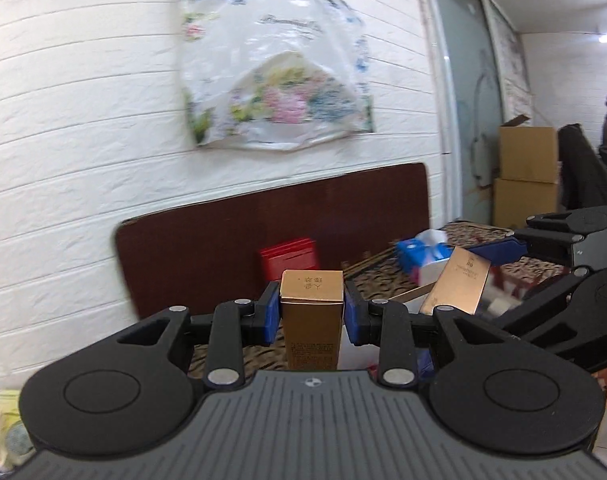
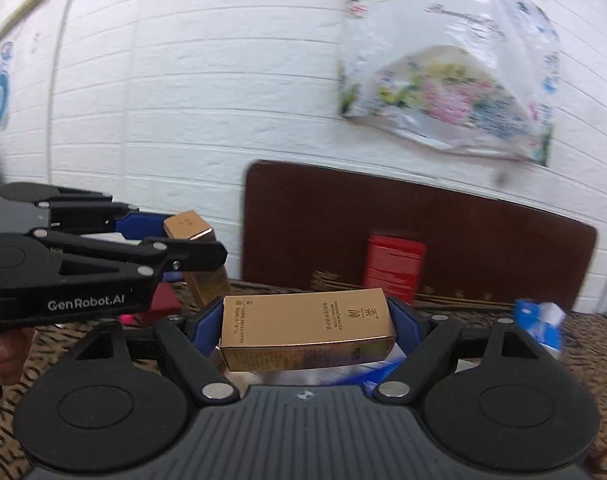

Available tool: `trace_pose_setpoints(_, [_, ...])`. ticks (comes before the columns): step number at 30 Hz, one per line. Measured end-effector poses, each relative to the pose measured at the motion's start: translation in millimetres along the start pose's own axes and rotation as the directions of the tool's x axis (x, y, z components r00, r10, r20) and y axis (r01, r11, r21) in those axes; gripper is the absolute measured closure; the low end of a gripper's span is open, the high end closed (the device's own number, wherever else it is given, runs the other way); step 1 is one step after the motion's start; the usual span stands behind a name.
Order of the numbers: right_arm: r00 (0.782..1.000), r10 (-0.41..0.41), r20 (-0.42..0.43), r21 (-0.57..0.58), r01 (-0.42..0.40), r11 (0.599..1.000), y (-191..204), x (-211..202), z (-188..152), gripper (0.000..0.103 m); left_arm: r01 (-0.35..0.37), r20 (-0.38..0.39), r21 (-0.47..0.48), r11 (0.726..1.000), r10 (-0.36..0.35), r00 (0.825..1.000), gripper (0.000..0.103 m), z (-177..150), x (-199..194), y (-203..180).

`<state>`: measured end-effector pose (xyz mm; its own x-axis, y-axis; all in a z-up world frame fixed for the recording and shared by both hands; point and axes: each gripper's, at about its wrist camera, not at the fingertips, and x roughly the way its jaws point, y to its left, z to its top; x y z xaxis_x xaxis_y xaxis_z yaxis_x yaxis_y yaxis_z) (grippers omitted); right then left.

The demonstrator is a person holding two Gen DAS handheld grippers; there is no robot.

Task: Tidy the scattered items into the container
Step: 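Lift and carry both boxes over the cardboard container, then open both tools to release the boxes into the container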

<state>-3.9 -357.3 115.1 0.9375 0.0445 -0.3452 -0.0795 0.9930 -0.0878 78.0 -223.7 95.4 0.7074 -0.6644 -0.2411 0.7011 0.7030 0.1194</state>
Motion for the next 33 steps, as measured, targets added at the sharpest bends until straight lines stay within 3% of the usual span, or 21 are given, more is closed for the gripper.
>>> trace_pose_setpoints(5, [0.998,-0.044,-0.054,0.06,0.047,0.997,-31.4,2.2,-28.0,0.019,0.036,-0.043,0.034,0.999,-0.034,0.998,0.071,-4.6,37.3,-27.8])
trace_pose_setpoints(10, [0.995,-0.048,-0.087,0.101,0.057,0.993,-47.5,3.8,-49.2,0.019,0.022,-0.101,0.032,0.999,-0.019,0.995,0.071,-14.6,58.8,-33.8])
trace_pose_setpoints(21, [0.994,-0.068,-0.09,0.083,0.076,0.994,-52.4,8.0,-53.0,0.018,-0.018,-0.135,0.061,0.998,0.027,0.99,0.069,-15.3,70.8,-37.3])
trace_pose_setpoints(22, [0.993,-0.072,-0.092,0.081,0.079,0.994,-53.2,8.7,-53.2,0.019,-0.018,-0.136,0.069,0.997,0.027,0.99,0.065,-15.7,71.9,-38.6])
trace_pose_setpoints(23, [0.993,-0.071,-0.098,0.079,0.078,0.994,-54.0,9.9,-53.3,0.017,-0.015,-0.14,0.074,0.997,0.026,0.99,0.052,-16.4,72.5,-40.0])
trace_pose_setpoints(26, [0.992,-0.077,-0.104,0.069,0.085,0.994,-53.8,10.0,-54.4,0.009,-0.021,-0.137,0.083,0.996,0.032,0.99,0.036,-18.6,70.8,-43.3])
trace_pose_setpoints(28, [0.991,-0.086,-0.1,0.065,0.093,0.994,-53.0,8.3,-54.8,0.006,-0.031,-0.124,0.087,0.996,0.041,0.991,0.028,-19.3,67.8,-44.5])
trace_pose_setpoints(33, [0.992,-0.108,-0.073,0.055,0.112,0.992,-49.0,-0.7,-53.5,0.0,-0.028,-0.091,0.055,0.998,0.033,0.995,0.025,-15.7,55.7,-40.2])
